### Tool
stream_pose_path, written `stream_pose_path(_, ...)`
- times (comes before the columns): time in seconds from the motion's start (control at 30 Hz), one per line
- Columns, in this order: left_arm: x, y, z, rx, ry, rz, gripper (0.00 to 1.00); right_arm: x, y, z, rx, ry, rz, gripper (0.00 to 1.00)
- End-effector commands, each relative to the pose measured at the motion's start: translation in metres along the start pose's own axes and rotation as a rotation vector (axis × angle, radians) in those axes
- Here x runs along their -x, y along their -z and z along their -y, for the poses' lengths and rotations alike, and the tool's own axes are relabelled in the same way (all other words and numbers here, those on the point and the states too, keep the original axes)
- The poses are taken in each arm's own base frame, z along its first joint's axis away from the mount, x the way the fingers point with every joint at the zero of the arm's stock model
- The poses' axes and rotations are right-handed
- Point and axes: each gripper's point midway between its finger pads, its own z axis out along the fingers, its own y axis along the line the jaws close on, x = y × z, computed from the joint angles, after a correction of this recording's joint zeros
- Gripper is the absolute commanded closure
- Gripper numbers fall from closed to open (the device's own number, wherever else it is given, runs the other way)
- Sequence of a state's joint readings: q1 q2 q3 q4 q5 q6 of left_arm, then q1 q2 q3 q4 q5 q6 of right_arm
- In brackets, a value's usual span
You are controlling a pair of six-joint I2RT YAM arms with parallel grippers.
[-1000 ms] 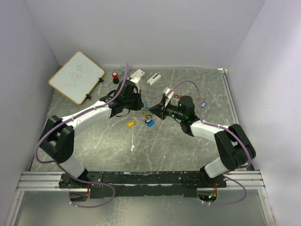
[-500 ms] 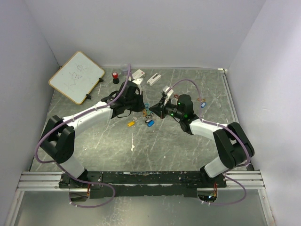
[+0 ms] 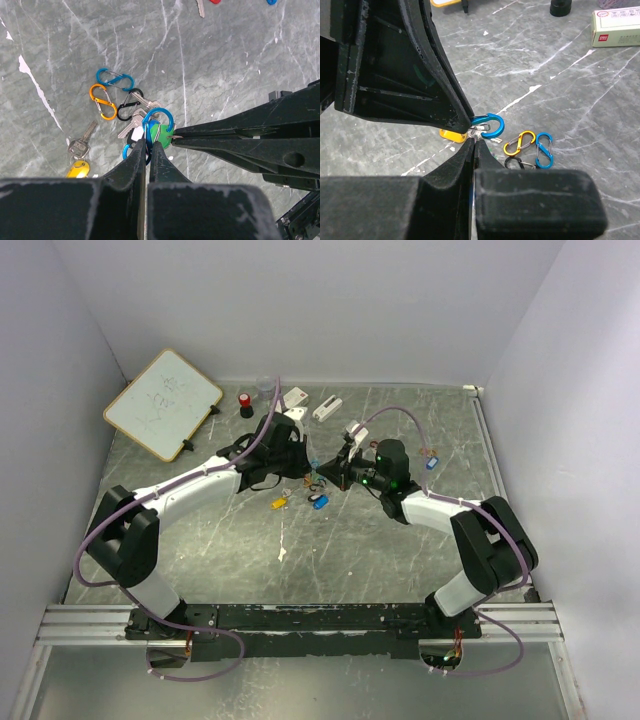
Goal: Put the keys on the keyring
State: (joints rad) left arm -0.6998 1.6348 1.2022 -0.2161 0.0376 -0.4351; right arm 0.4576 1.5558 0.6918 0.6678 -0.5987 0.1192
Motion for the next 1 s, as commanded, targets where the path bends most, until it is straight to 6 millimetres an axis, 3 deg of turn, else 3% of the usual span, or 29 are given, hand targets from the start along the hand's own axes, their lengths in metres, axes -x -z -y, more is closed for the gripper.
stream_pose_path(0.0, 0.0145, 0.0031, 0.0108, -0.015, -0.001, 0.032, 0.93, 0.0086, -0.0031, 0.0045, -0.008, 0.001, 0.020, 1.00)
stream_pose_path(0.97, 0.0080, 0.0000, 0.0121, -0.006, -0.008, 0.006, 0.93, 0.0169, -0.0015, 0.0070, -0.029, 0.019, 0.043, 1.00)
